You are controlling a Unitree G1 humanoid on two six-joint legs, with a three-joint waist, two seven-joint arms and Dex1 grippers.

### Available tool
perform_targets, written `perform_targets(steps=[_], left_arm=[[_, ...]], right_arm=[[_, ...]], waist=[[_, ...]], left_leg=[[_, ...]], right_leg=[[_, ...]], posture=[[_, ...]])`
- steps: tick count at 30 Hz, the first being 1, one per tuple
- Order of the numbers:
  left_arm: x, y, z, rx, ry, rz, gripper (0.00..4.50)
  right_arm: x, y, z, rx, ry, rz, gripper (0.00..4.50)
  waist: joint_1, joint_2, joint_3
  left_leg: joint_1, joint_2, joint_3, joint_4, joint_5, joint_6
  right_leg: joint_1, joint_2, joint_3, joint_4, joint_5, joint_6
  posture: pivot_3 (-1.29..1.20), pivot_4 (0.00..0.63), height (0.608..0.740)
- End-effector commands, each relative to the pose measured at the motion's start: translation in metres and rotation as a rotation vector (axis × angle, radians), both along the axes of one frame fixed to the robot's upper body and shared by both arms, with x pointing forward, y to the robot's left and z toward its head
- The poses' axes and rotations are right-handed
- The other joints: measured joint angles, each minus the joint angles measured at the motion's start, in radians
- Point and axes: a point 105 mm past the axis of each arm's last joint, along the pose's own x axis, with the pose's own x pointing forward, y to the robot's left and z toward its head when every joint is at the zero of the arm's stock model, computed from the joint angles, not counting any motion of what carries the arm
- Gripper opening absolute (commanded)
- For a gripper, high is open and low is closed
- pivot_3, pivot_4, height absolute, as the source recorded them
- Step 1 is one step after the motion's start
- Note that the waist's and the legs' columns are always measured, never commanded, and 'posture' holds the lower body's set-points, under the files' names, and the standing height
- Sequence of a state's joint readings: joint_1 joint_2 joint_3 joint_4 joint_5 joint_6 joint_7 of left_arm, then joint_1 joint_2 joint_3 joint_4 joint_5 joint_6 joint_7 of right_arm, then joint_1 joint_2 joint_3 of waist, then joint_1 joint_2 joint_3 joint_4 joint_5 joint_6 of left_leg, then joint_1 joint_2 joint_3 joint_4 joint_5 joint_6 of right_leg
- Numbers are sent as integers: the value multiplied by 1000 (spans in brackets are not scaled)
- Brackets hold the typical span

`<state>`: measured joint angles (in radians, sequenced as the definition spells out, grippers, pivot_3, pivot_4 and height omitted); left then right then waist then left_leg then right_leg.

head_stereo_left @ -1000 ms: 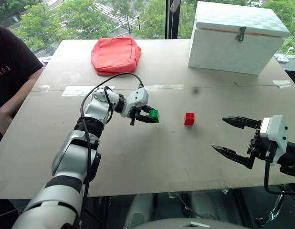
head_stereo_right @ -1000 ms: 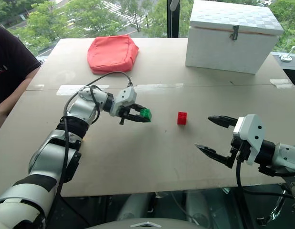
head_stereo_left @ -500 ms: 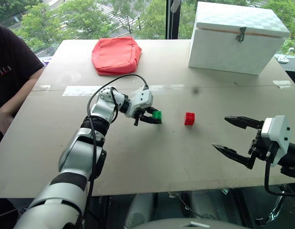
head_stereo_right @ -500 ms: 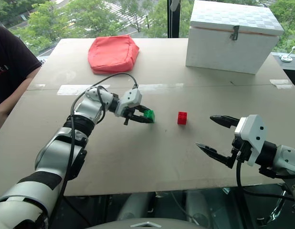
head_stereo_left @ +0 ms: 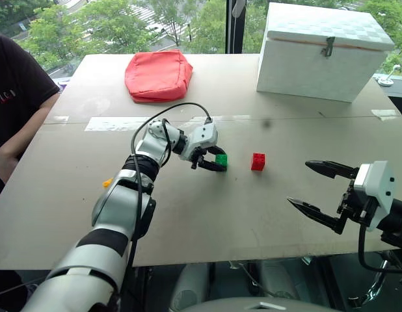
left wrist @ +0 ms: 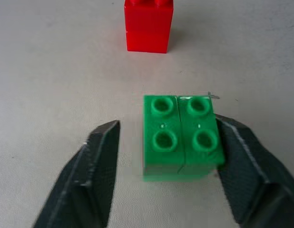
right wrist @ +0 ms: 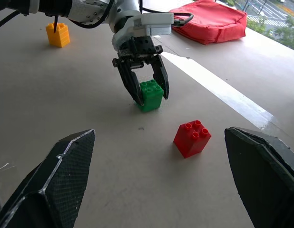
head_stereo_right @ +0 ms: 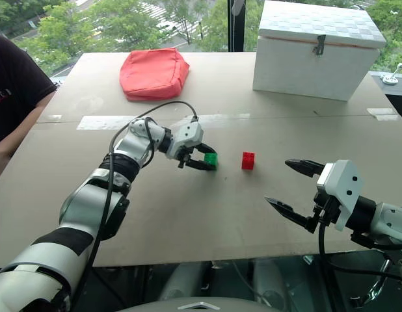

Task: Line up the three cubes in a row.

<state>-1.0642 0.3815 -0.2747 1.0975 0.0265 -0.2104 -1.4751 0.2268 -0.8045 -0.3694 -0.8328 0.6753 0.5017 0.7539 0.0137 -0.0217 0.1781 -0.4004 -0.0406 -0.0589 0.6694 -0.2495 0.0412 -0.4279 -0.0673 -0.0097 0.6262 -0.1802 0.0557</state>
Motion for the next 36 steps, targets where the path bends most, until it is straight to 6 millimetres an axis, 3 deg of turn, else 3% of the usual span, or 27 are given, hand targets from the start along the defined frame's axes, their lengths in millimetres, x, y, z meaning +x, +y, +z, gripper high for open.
perform_targets(steps=[1,4,6,10,13,15,17,20,23,27,30,36], left_arm=[[7,1,22,-47,-65,9,4442],[6,15,36,-105,-59,38,4442],[1,40,59,-209,-48,125,4442],[-27,84,96,-376,-70,353,4442],[-49,107,106,-435,-82,548,4442],[-58,132,109,-481,-187,811,4442],[-68,161,102,-479,-277,1128,4442],[-92,187,86,-451,-371,1496,4442],[-121,191,62,-427,-360,1717,4442],[-140,182,40,-429,-306,1858,4442],[-145,172,26,-434,-253,1916,4442],[-142,173,7,-422,-231,2000,4442]], right_arm=[[-5,2,9,-7,-46,1,4500],[-4,4,10,-6,-49,9,4500],[-2,8,12,8,-55,41,4500],[3,19,14,37,-55,120,4500],[9,26,14,56,-49,172,4500],[15,34,14,70,-42,231,4500],[19,41,13,84,-31,293,4500],[22,49,15,94,-17,368,4500],[22,56,17,95,-9,427,4500],[25,57,16,82,9,461,4500],[26,56,16,75,21,476,4500],[26,56,18,61,24,492,4500]], waist=[[0,0,0],[-3,0,0],[-15,0,0],[-41,1,0],[-40,1,0],[-28,1,0],[-20,1,0],[-10,0,0],[0,-1,-1],[15,-2,-1],[15,-2,-2],[7,-2,-2]], left_leg=[[0,0,0,0,0,0],[0,0,0,0,0,0],[0,1,0,0,0,0],[3,6,2,-1,0,-1],[3,8,1,-1,0,-1],[3,8,0,-1,0,-1],[4,8,1,-1,0,-1],[5,7,1,0,0,-2],[5,6,1,0,0,-2],[4,6,-3,0,0,-4],[6,6,-1,0,0,-4],[7,6,-1,0,0,-4]], right_leg=[[0,0,0,0,0,0],[0,0,0,0,0,0],[0,1,0,0,0,-1],[0,3,3,0,2,-3],[-1,4,2,0,2,-3],[0,4,1,0,2,-3],[0,3,2,-1,2,-3],[2,3,2,-2,2,-3],[3,3,1,-2,4,-6],[3,4,-1,-2,3,-6],[5,4,0,-2,3,-6],[5,4,0,-2,1,-10]], posture=[[0,150,740],[0,150,740],[0,150,740],[0,150,740],[0,150,740],[0,150,740],[0,150,740],[0,150,740],[0,150,740],[0,150,740],[0,150,740],[0,150,740]])
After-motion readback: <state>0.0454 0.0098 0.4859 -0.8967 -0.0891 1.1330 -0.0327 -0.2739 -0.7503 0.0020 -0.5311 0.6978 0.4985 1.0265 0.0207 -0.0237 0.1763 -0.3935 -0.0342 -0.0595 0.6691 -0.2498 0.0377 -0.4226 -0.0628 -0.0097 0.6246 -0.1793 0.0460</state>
